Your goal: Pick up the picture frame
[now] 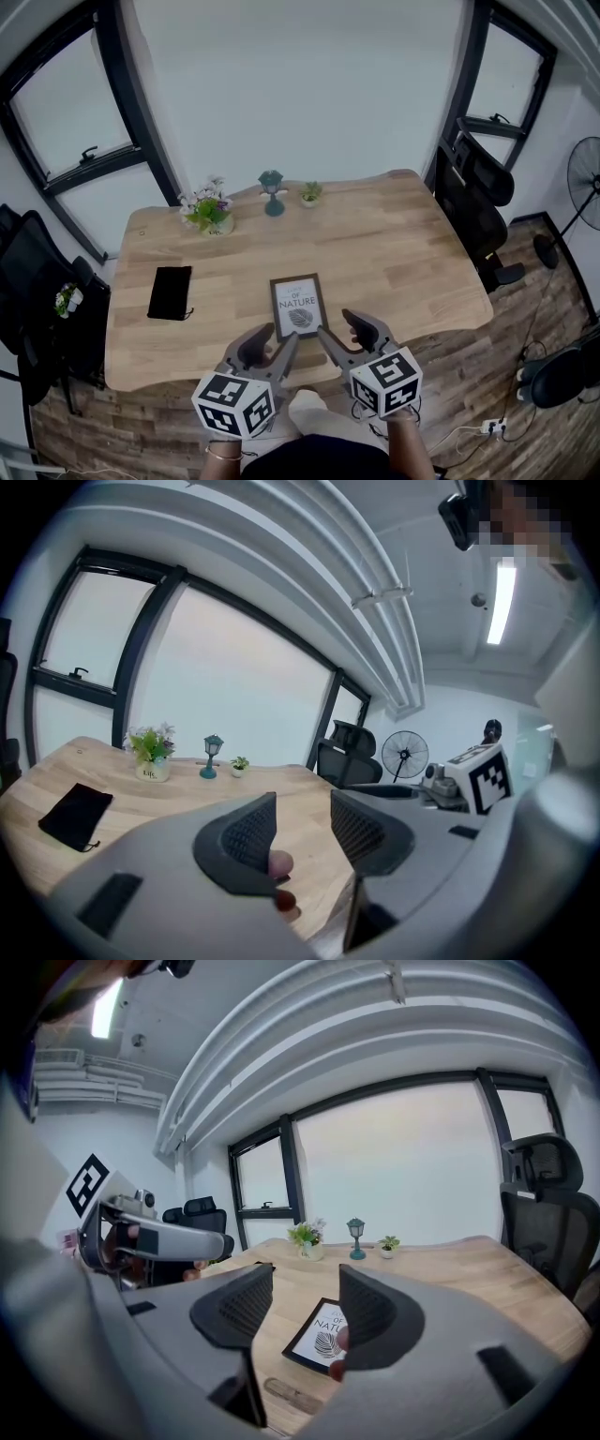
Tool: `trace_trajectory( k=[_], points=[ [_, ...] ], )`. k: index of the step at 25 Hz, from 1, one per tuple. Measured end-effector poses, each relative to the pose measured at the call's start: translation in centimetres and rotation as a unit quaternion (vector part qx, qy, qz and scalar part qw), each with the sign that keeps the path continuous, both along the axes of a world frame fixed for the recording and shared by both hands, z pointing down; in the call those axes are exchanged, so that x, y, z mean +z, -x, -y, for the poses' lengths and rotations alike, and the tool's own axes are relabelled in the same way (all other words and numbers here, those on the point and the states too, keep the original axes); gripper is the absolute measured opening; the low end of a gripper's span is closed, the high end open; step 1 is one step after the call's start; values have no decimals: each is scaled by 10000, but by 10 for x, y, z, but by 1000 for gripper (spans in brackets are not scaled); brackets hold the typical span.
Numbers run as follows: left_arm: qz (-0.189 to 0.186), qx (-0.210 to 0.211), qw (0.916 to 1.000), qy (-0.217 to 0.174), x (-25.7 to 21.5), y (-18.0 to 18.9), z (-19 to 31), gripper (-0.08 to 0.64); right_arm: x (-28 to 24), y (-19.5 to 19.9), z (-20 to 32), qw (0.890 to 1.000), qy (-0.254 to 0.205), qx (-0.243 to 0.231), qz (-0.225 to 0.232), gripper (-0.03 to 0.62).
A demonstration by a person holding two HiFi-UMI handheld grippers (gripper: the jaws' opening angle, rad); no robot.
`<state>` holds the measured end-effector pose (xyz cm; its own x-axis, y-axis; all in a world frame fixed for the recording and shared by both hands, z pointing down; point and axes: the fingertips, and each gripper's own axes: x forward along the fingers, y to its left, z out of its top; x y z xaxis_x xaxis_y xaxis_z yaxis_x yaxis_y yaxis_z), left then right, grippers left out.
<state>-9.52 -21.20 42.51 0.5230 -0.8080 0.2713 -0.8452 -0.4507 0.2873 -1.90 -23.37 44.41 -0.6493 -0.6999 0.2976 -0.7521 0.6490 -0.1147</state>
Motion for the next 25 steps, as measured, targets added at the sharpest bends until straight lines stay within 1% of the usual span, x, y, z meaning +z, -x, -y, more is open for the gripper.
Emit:
trace_trajectory(
  k=[4, 12, 25],
  points=[
    [-50, -19, 9999, 99, 8, 0, 17, 175, 8, 3, 18, 9999, 35, -58, -81, 199],
    [-111, -99, 9995, 294, 29, 0, 49, 175, 34, 9, 50, 9990, 268, -216, -291, 198],
    [-176, -366, 9968, 687, 67, 20, 87, 175, 76, 22, 93, 9951, 618, -480, -609, 198]
  ],
)
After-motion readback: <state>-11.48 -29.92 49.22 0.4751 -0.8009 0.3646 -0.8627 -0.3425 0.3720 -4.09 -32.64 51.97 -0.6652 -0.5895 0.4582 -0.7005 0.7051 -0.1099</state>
